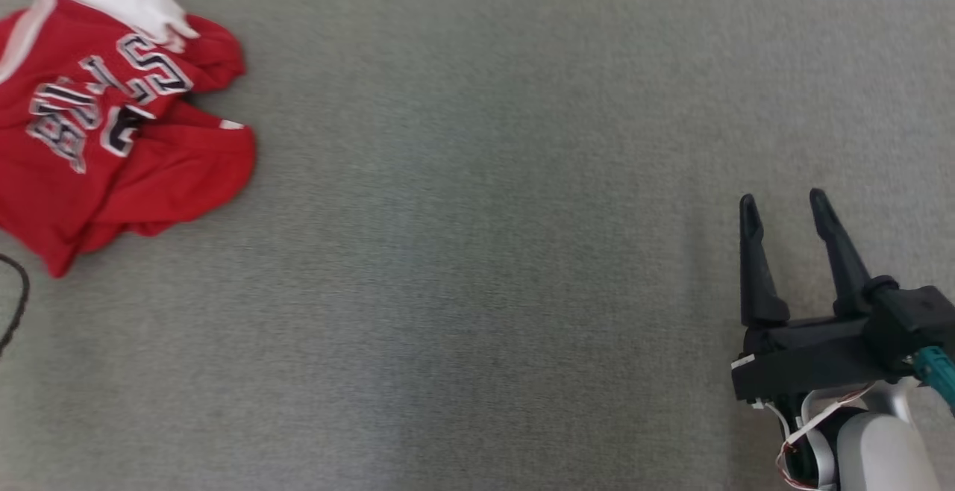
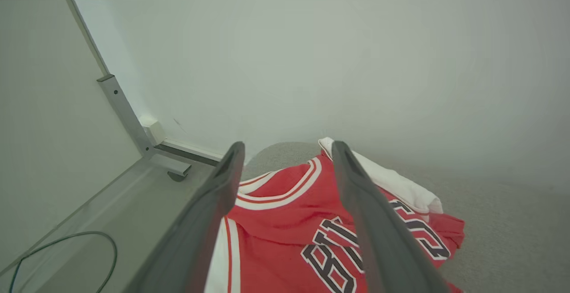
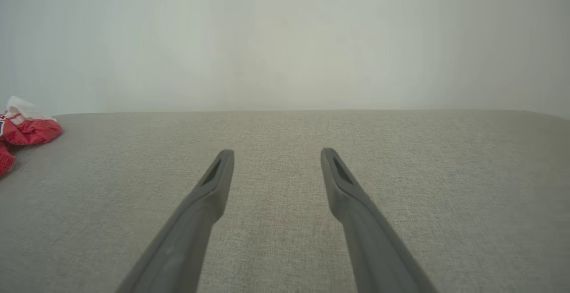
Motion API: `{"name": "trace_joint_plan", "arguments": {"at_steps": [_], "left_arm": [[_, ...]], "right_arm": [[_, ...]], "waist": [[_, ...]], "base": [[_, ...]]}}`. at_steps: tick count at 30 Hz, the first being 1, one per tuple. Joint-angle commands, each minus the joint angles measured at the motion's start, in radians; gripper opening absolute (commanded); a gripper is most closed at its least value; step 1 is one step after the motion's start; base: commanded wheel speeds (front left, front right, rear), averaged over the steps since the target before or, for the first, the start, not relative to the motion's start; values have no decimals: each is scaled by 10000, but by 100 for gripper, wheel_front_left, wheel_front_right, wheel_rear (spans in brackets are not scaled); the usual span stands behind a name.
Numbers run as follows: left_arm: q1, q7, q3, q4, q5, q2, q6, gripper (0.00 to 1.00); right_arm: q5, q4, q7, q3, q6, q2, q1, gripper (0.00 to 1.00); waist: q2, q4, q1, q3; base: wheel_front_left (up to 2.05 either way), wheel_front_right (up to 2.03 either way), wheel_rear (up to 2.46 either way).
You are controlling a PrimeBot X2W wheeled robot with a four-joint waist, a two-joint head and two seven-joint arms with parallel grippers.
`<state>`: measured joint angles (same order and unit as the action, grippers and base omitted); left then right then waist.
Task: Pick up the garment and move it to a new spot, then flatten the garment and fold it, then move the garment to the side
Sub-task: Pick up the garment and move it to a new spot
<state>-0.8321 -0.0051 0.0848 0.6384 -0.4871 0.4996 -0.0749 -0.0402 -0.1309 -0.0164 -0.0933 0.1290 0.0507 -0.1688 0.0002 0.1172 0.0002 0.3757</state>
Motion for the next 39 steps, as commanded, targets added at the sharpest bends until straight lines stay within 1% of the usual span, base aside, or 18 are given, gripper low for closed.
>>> {"name": "trace_joint_plan", "arguments": {"at_steps": [1,5,6,7,9,10,11,18,20,23,24,25,27,29,32,37,39], "left_arm": [[-240,70,-46,270,47,192,-45,100],[-925,343,-151,1391,-80,388,-216,100],[-1024,423,-398,1611,228,584,-234,100],[-1201,474,-506,1851,294,712,-263,100],[-1527,522,-476,2300,152,678,-292,100],[-1527,522,-476,2300,152,678,-292,100],[-1648,617,-593,2512,234,749,-324,100],[-2452,1601,-1024,4036,186,831,-460,100],[-2597,1939,-1075,4438,83,775,-462,100],[-2768,2053,-1153,4847,52,748,-450,100],[-2792,1966,-1167,4961,87,780,-379,62],[-2817,1909,-1182,5075,115,798,-323,0],[-2888,1809,-1242,5252,146,803,-337,0],[-2949,1288,-1257,5261,229,906,-265,0],[-3091,517,-1193,5248,174,902,-273,0],[-3468,-889,-1209,4954,165,890,-368,0],[-3703,-1291,-1214,4801,68,807,-430,0]], "right_arm": [[102,-157,49,23,34,-8,-159,100],[196,-564,150,25,34,-10,-222,100],[227,-642,191,13,34,-10,-218,100],[239,-731,229,-4,34,-13,-213,100],[250,-851,280,-23,34,-14,-198,100],[250,-851,280,-23,34,-14,-198,100],[260,-889,325,-40,34,-13,-181,100],[343,-1175,444,-106,34,-13,-146,100],[361,-1216,491,-105,34,-13,-136,100],[400,-1253,519,-75,34,-13,-135,100],[401,-1254,526,-68,34,-11,-135,100],[408,-1252,532,-55,34,-11,-133,100],[421,-1252,552,-32,34,-13,-118,100],[415,-1255,564,-59,34,-11,-91,100],[423,-1196,541,-115,34,-13,-49,100],[289,-1007,453,-99,34,-11,36,100],[233,-894,408,-63,34,-11,77,100]], "waist": [[-2,-804,-2,916],[-2,-934,-2,1283],[-2,-966,-2,1357],[-2,-991,-2,1446],[-2,-1046,-2,1558],[-2,-1046,-2,1558],[-2,-1072,-2,1609],[-2,-1172,-2,1785],[-2,-1177,-2,1761],[-2,-1179,-2,1706],[-2,-1179,-2,1691],[-2,-1183,-2,1672],[-2,-1186,-2,1614],[-2,-1163,-2,1542],[-2,-1089,-2,1363],[-2,-874,-2,868],[-2,-783,-2,642]], "base": [[0,0,0],[0,0,0],[0,0,0],[0,0,0],[0,0,0],[0,0,0],[0,0,0],[0,0,0],[0,0,0],[0,0,0],[0,0,0],[0,0,0],[0,0,0],[0,0,0],[0,0,0],[0,0,0],[0,0,0]]}}
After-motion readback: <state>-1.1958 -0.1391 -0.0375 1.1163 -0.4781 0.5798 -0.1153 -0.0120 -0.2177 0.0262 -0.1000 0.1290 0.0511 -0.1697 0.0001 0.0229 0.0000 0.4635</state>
